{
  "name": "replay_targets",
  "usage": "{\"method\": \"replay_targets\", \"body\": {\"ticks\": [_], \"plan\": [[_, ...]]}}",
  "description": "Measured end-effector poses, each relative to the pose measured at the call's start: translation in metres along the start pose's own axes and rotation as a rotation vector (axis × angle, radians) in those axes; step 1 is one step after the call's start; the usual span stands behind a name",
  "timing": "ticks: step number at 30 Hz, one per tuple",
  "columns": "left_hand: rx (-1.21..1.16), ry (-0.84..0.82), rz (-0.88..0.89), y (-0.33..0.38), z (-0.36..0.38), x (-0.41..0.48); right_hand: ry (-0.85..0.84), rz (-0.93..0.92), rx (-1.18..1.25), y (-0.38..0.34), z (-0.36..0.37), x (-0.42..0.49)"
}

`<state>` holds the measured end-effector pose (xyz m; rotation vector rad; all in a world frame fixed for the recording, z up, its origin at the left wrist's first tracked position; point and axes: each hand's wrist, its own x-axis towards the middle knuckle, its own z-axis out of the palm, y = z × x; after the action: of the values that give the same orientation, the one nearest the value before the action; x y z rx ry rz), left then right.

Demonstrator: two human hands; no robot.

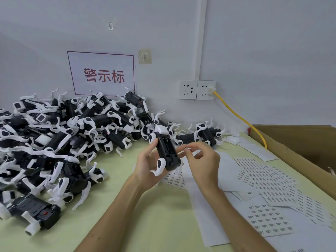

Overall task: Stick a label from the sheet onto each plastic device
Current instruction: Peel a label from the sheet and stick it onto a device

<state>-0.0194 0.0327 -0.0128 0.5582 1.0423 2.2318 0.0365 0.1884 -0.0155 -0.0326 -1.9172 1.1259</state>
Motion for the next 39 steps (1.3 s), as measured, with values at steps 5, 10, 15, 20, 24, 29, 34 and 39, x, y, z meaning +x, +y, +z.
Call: {"method": "replay_targets", "body": {"ticks": [5,10,15,20,24,29,34,39], "plan": [[0.020,-0.015,-0.016,-0.003,0.000,0.003,0.018,0.002,-0.001,0.000,0.000,0.000],[0.045,0.000,0.005,-0.005,-0.001,0.003,0.030,-0.004,-0.037,0.003,0.000,0.000],[0.051,0.102,0.096,-0.002,0.002,0.003,0.126,-0.023,-0.054,-0.002,-0.001,0.001],[0.107,0.299,0.212,0.002,-0.002,0.004,-0.043,0.481,0.523,-0.012,-0.008,0.012],[-0.092,0.350,0.275,0.000,-0.003,0.007,-0.200,0.822,1.090,-0.020,-0.012,0.012],[-0.212,0.333,0.311,-0.002,0.007,0.008,-0.407,0.900,1.276,-0.032,0.001,-0.003],[-0.227,0.272,0.212,-0.004,0.017,0.005,-0.553,0.954,1.261,-0.039,0.016,-0.020],[-0.233,0.221,0.114,-0.005,0.021,0.004,-0.539,0.939,1.293,-0.039,0.017,-0.023]]}}
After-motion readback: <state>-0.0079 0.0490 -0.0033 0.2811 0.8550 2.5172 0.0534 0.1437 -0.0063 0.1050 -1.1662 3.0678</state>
